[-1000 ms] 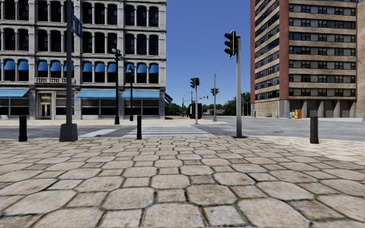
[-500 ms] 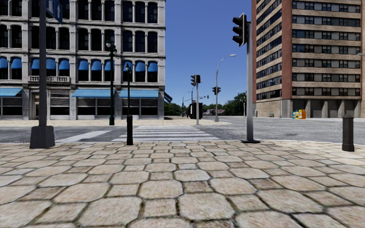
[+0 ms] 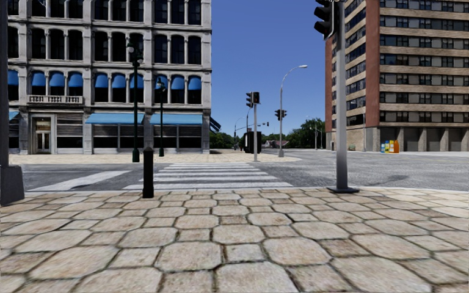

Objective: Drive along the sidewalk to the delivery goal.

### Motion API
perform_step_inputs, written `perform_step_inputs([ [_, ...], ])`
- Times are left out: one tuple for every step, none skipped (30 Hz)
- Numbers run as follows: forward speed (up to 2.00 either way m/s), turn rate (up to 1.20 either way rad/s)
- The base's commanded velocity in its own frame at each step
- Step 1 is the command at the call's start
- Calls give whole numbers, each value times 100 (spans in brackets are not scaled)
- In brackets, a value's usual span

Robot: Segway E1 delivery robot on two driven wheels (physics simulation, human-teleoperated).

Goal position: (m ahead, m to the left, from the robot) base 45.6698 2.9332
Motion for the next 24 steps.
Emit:
perform_step_inputs([
  [200, 0],
  [200, 0],
  [200, 0],
  [200, 0],
  [200, 0],
  [200, 0],
  [200, 0],
  [200, 0],
  [200, 0],
  [200, 0],
  [200, 1],
  [200, 6],
  [200, 9],
  [200, 9],
  [200, 11],
  [200, 14],
  [200, 18],
  [200, 19],
  [200, 20],
  [200, 21],
  [200, 21],
  [200, 21],
  [200, 21],
  [200, 21],
])
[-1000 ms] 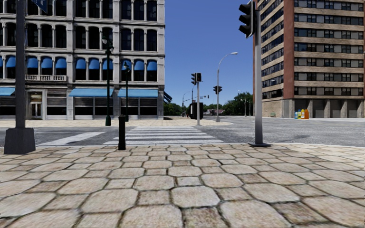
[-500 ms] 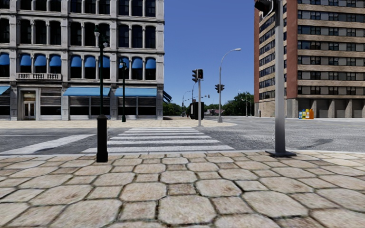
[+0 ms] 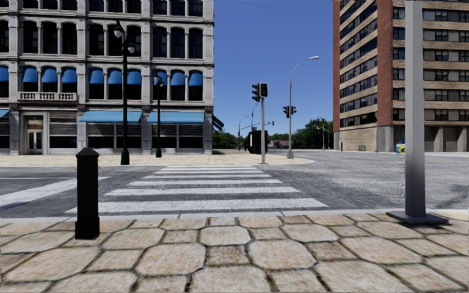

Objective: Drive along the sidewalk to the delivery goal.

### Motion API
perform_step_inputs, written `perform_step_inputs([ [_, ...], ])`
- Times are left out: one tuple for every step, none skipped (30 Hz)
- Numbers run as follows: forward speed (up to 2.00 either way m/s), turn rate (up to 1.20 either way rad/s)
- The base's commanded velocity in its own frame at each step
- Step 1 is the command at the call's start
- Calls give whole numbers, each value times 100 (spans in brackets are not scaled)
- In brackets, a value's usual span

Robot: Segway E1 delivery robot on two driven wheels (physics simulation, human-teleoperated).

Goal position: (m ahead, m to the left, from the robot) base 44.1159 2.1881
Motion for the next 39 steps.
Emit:
perform_step_inputs([
  [200, 21],
  [200, 21],
  [200, 21],
  [200, 21],
  [200, 0],
  [200, 0],
  [200, 0],
  [200, 0],
  [200, 0],
  [200, 0],
  [200, 0],
  [200, 0],
  [200, 0],
  [200, 0],
  [200, 0],
  [200, 0],
  [200, 0],
  [200, 0],
  [200, 0],
  [200, 0],
  [200, 0],
  [200, 0],
  [200, 0],
  [200, 0],
  [200, 0],
  [200, 0],
  [200, 0],
  [200, 0],
  [200, 0],
  [200, 0],
  [200, 0],
  [200, 0],
  [200, 0],
  [200, 0],
  [200, 0],
  [200, 0],
  [200, 0],
  [200, 0],
  [200, 0],
])
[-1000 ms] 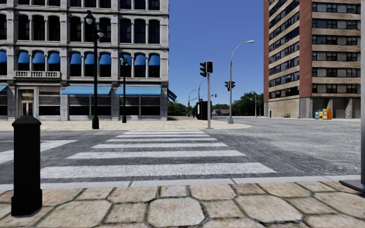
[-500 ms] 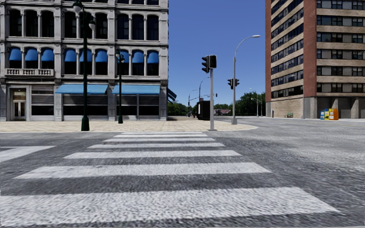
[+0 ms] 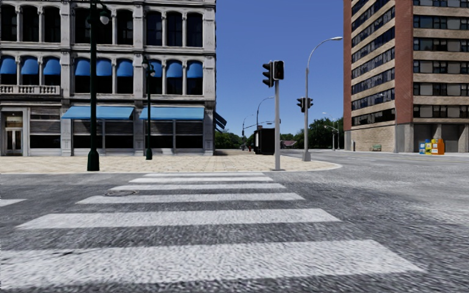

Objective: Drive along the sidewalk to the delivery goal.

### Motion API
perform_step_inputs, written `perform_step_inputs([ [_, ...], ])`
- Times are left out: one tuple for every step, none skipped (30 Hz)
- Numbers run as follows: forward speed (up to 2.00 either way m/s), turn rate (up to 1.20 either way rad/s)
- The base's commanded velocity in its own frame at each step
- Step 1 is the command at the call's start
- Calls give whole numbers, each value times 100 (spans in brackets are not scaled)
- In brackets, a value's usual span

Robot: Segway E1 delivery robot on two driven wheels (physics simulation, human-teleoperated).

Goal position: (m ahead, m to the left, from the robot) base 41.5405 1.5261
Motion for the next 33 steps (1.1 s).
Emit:
perform_step_inputs([
  [200, 0],
  [200, 0],
  [200, 0],
  [200, 0],
  [200, 0],
  [200, 0],
  [200, 0],
  [195, 0],
  [185, 0],
  [168, 0],
  [154, 0],
  [144, 0],
  [139, 0],
  [139, 0],
  [138, 0],
  [138, 0],
  [137, 0],
  [137, 0],
  [137, 0],
  [137, 0],
  [137, 0],
  [137, 0],
  [137, 0],
  [137, 0],
  [137, 0],
  [137, 0],
  [137, 0],
  [137, 0],
  [137, 0],
  [137, 0],
  [137, 0],
  [138, 0],
  [138, 0],
])
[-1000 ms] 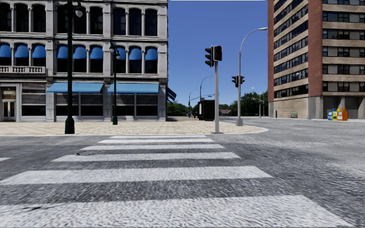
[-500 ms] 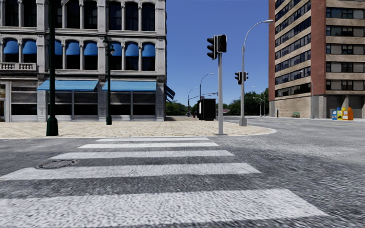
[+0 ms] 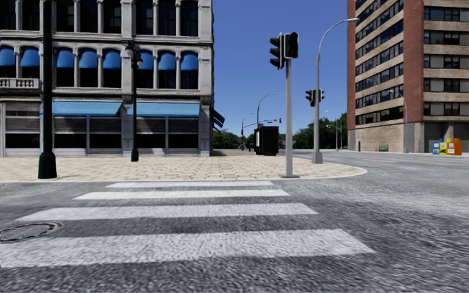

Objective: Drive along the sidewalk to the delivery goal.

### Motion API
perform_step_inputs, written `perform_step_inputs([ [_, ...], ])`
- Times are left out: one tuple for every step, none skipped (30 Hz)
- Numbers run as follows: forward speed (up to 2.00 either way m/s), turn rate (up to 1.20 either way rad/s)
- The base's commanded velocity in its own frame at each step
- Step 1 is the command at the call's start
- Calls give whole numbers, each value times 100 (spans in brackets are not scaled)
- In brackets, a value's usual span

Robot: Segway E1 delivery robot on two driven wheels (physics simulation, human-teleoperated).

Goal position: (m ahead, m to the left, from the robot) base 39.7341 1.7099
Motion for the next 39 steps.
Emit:
perform_step_inputs([
  [139, 0],
  [140, 0],
  [140, 0],
  [150, 0],
  [162, 0],
  [200, 0],
  [200, 0],
  [200, 0],
  [200, 0],
  [200, 0],
  [200, 0],
  [200, 0],
  [200, 0],
  [200, 0],
  [200, 0],
  [200, 0],
  [200, 0],
  [200, 0],
  [200, 0],
  [200, 0],
  [200, 0],
  [200, 0],
  [200, 0],
  [200, 0],
  [200, 0],
  [200, 0],
  [200, 0],
  [200, 0],
  [200, 0],
  [200, 0],
  [200, 0],
  [200, 0],
  [200, 0],
  [200, 0],
  [200, 0],
  [200, 0],
  [200, 0],
  [200, 0],
  [200, 0],
])
